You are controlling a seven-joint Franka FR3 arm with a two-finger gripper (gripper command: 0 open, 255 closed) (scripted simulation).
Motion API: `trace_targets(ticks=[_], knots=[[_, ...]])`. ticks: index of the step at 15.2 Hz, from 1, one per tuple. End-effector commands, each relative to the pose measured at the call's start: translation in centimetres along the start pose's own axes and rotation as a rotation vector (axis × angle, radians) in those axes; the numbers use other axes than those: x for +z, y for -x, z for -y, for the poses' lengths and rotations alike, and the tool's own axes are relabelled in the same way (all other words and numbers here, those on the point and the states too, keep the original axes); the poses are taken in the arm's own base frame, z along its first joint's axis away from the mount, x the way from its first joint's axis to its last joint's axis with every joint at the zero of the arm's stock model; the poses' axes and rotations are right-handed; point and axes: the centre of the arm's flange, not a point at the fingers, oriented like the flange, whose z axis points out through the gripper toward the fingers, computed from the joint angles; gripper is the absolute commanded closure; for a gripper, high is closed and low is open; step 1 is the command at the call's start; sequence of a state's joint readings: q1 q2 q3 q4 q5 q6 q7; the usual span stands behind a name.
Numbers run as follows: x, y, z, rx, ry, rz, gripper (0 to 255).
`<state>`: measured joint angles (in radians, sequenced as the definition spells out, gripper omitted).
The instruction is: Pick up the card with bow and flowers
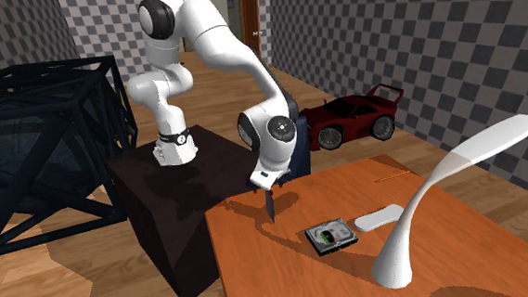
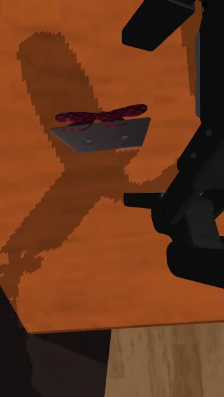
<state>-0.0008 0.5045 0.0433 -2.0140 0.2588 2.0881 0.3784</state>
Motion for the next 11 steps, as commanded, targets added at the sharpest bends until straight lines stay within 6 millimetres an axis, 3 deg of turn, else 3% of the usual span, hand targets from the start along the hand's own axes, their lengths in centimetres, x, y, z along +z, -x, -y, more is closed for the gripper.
trace_targets(ticks=[1,5,11], knots=[[2.2,-1.9,0.5,0.040,-0.010,0.019,0],[5.5,-5.5,1.3,0.107,-0.026,0.052,0],[8.3,-7.0,1.3,0.107,-0.026,0.052,0]])
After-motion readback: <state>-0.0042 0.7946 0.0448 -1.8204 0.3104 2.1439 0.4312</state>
